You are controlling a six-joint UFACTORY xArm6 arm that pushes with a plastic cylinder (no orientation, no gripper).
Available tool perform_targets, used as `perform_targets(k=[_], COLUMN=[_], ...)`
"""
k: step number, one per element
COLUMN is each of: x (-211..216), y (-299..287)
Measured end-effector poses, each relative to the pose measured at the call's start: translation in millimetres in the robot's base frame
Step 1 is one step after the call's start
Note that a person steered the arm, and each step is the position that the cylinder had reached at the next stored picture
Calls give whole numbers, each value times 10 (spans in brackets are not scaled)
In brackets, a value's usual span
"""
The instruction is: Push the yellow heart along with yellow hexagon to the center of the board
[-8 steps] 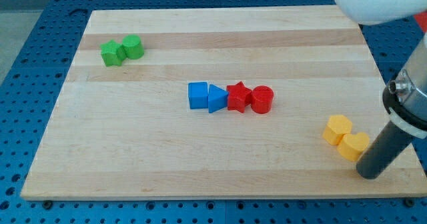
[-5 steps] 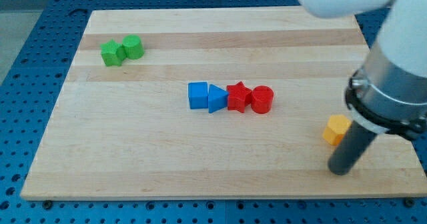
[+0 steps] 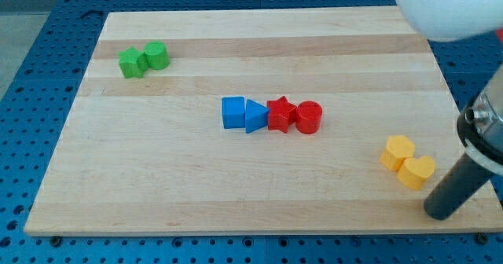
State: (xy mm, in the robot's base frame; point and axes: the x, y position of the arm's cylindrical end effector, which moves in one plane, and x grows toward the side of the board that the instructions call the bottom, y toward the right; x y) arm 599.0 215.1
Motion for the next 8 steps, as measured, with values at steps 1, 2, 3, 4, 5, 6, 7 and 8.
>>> perform_targets(k=[1,2,3,4,5,6,7,8], x=[-108,-316,-579,-801,-939,-1164,-1424,-1721], y=[-39,-223,-490,-665,-682,-682,-682,-682])
